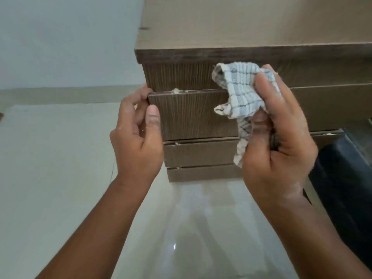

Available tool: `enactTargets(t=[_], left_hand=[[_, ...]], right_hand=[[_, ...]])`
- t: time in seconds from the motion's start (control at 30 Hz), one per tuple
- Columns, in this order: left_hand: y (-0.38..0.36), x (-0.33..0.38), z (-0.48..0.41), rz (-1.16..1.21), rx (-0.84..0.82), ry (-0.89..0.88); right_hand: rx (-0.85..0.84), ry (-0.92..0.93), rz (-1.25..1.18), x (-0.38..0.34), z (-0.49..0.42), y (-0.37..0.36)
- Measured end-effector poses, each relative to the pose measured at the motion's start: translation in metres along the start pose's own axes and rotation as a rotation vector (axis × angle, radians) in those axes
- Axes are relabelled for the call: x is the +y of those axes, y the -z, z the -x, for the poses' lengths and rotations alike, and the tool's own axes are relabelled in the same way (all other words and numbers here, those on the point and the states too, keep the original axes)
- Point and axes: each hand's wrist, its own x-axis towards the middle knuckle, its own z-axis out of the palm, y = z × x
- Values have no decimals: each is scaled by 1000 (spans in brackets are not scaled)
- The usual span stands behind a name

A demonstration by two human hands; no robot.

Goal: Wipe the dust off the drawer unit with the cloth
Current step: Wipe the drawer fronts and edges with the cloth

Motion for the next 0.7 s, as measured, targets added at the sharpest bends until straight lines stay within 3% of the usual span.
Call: enactTargets(t=[0.27,0.47,0.6,0.7], left_hand=[[6,-10,7,43,25,-113],[7,3,23,38,65,-116],[13,-5,30,8,46,-114],[13,-10,34,-63,44,-150]], right_hand=[[216,281,9,4,-14,-10],[-80,188,105,-23,-15,-24],[-328,218,357,-37,-11,-37],[-368,242,506,-40,-8,-47]])
